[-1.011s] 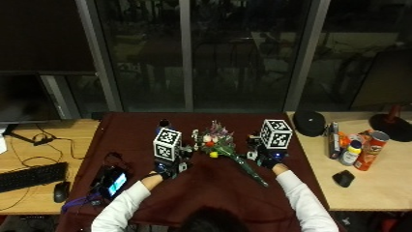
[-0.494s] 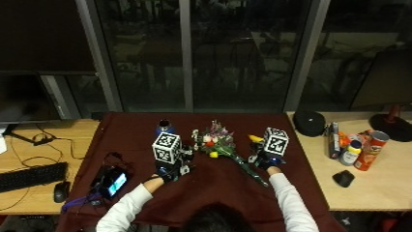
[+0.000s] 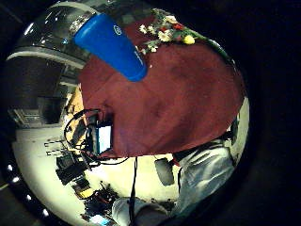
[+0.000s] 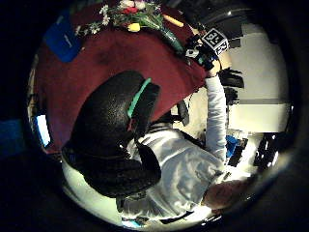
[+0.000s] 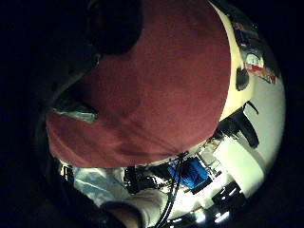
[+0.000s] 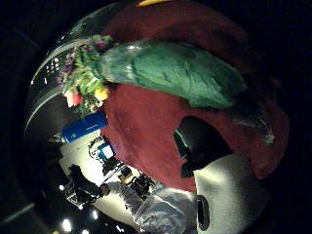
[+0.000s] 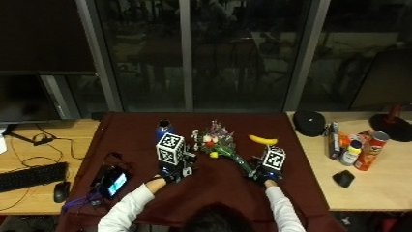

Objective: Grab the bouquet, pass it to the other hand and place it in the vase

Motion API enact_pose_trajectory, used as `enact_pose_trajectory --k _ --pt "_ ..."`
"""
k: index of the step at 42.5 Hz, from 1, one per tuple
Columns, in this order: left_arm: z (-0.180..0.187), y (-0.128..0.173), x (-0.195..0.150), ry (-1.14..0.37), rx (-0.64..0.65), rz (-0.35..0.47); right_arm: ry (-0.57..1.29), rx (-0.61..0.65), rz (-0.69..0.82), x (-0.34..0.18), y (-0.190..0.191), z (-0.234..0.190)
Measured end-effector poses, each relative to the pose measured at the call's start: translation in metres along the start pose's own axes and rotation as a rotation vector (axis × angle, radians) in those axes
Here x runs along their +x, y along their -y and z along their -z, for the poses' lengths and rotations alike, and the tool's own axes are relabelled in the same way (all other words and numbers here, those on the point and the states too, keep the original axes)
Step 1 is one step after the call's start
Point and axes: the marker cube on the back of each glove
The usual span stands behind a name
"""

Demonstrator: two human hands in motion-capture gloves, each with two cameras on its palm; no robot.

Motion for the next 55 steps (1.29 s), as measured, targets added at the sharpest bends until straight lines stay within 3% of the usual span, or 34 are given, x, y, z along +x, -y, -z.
enact_pose_trajectory --k 8,14,19,29,37,41,44,46,49,51,55 --pt "-0.006 0.003 0.001 -0.034 -0.013 -0.005 -0.125 0.090 0.008 -0.009 -0.001 -0.010" --pt "-0.017 0.008 0.003 -0.042 -0.036 -0.002 -0.190 0.079 0.067 -0.023 -0.005 -0.013" --pt "-0.021 0.011 0.001 -0.043 -0.047 0.002 -0.205 0.011 0.020 -0.027 -0.013 -0.012" --pt "-0.021 0.012 -0.009 -0.052 -0.070 0.024 -0.161 0.051 0.020 -0.027 -0.002 -0.004" --pt "-0.007 -0.002 -0.004 -0.216 -0.156 -0.021 0.178 0.234 0.085 -0.021 0.011 -0.008" --pt "-0.002 -0.005 0.003 -0.286 -0.168 -0.056 0.325 0.172 -0.034 -0.014 0.001 -0.015" --pt "0.005 -0.003 0.007 -0.263 -0.159 -0.056 0.472 0.325 0.049 -0.021 0.003 -0.001" --pt "0.011 0.001 0.009 -0.254 -0.151 -0.054 0.508 0.421 -0.005 -0.019 0.005 0.010" --pt "0.022 0.009 0.014 -0.273 -0.134 -0.056 0.615 0.345 -0.109 -0.022 0.002 0.021" --pt "0.028 0.018 0.017 -0.302 -0.115 -0.059 0.736 0.355 -0.031 -0.032 0.006 0.031" --pt "0.044 0.039 0.027 -0.424 -0.034 -0.077 0.875 0.607 0.161 -0.053 0.017 0.058"
